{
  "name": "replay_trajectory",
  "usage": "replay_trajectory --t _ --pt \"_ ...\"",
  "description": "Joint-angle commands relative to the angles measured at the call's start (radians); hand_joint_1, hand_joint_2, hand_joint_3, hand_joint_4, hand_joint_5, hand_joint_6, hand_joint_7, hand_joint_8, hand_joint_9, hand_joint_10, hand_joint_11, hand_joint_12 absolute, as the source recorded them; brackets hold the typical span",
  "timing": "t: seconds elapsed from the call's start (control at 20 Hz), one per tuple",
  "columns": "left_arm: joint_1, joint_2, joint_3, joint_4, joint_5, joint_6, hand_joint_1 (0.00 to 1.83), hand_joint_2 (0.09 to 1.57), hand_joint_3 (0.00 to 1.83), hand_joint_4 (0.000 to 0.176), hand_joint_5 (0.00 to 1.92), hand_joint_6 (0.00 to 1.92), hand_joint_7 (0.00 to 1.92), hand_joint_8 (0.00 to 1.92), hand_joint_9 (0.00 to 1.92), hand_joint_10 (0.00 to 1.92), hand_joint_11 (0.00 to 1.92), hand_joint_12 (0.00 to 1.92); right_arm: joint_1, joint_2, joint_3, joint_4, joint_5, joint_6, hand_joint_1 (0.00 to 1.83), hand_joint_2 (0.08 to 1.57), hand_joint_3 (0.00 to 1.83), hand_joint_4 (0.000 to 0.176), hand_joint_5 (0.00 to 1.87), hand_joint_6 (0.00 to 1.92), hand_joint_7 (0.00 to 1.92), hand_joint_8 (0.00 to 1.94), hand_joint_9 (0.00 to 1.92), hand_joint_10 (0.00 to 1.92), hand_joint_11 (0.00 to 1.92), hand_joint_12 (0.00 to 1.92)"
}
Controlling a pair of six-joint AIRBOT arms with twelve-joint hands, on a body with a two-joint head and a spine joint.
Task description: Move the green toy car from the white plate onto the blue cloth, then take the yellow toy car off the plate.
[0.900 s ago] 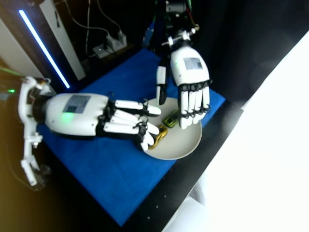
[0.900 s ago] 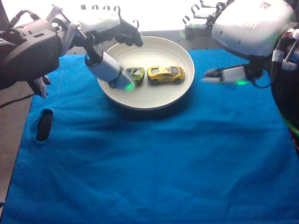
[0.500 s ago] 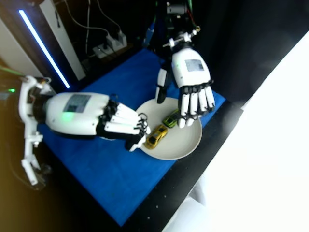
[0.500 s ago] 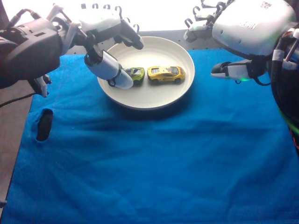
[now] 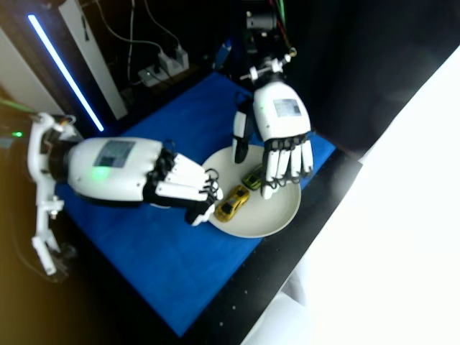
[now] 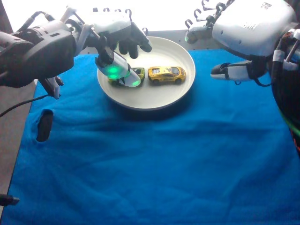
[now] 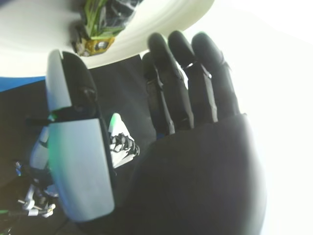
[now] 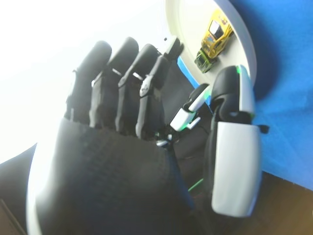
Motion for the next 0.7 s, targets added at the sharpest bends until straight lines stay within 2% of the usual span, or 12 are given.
replay_trajectory --t 0.0,0.2,0.3,0.4,0.45,0.55,0.6,0.65 --pt "-0.007 -0.004 0.007 -0.006 -0.099 -0.001 1.10 0.93 0.00 0.000 0.70 0.00 0.60 1.32 0.61 1.59 0.59 1.91 0.015 0.001 -0.003 -0.001 0.122 -0.005 1.07 0.96 0.00 0.000 0.60 0.54 0.59 0.81 0.42 1.17 0.12 1.80" --pt "0.002 -0.017 0.023 -0.013 -0.090 -0.001 1.10 0.93 0.00 0.000 0.68 0.00 0.56 1.12 0.55 1.40 0.50 1.82 0.015 0.001 -0.004 -0.001 0.122 -0.005 1.06 0.95 0.00 0.000 0.58 0.65 0.64 0.75 0.44 1.09 0.10 1.77" --pt "0.007 -0.022 0.031 -0.020 -0.087 -0.001 1.09 0.93 0.00 0.000 0.70 0.01 0.57 0.76 0.49 1.11 0.34 1.66 0.015 0.001 -0.005 -0.001 0.123 -0.005 1.07 0.94 0.00 0.000 0.62 0.58 0.69 0.60 0.46 0.99 0.07 1.75" --pt "0.011 -0.027 0.037 -0.023 -0.083 -0.001 1.09 0.93 0.00 0.000 0.70 0.00 0.62 0.52 0.50 0.95 0.29 1.59 0.015 0.001 -0.006 -0.001 0.123 -0.004 1.08 0.94 0.00 0.000 0.65 0.48 0.74 0.45 0.51 0.85 0.11 1.66" --pt "0.013 -0.028 0.038 -0.024 -0.082 -0.001 1.09 0.93 0.00 0.000 0.71 0.00 0.63 0.68 0.53 1.12 0.39 1.70 0.015 0.001 -0.006 -0.001 0.123 -0.004 1.07 0.94 0.00 0.000 0.66 0.46 0.78 0.40 0.53 0.83 0.11 1.65" --pt "0.017 -0.030 0.041 -0.029 -0.081 -0.001 1.09 0.92 0.00 0.000 0.72 0.00 0.59 0.81 0.50 1.22 0.37 1.76 0.015 0.001 -0.007 -0.001 0.123 -0.004 1.07 0.93 0.00 0.000 0.69 0.39 0.81 0.28 0.55 0.79 0.14 1.62" --pt "0.018 -0.031 0.043 -0.029 -0.079 -0.001 1.07 0.92 0.00 0.000 0.71 0.00 0.56 0.80 0.45 1.20 0.33 1.75 0.015 0.001 -0.008 -0.001 0.123 -0.004 1.07 0.93 0.00 0.000 0.69 0.36 0.82 0.26 0.54 0.81 0.13 1.63" --pt "0.018 -0.033 0.045 -0.029 -0.077 -0.001 1.08 0.92 0.00 0.000 0.71 0.00 0.58 0.64 0.47 1.06 0.30 1.67 0.015 0.001 -0.009 -0.001 0.123 -0.004 1.06 0.94 0.00 0.000 0.69 0.36 0.83 0.25 0.54 0.82 0.14 1.64"
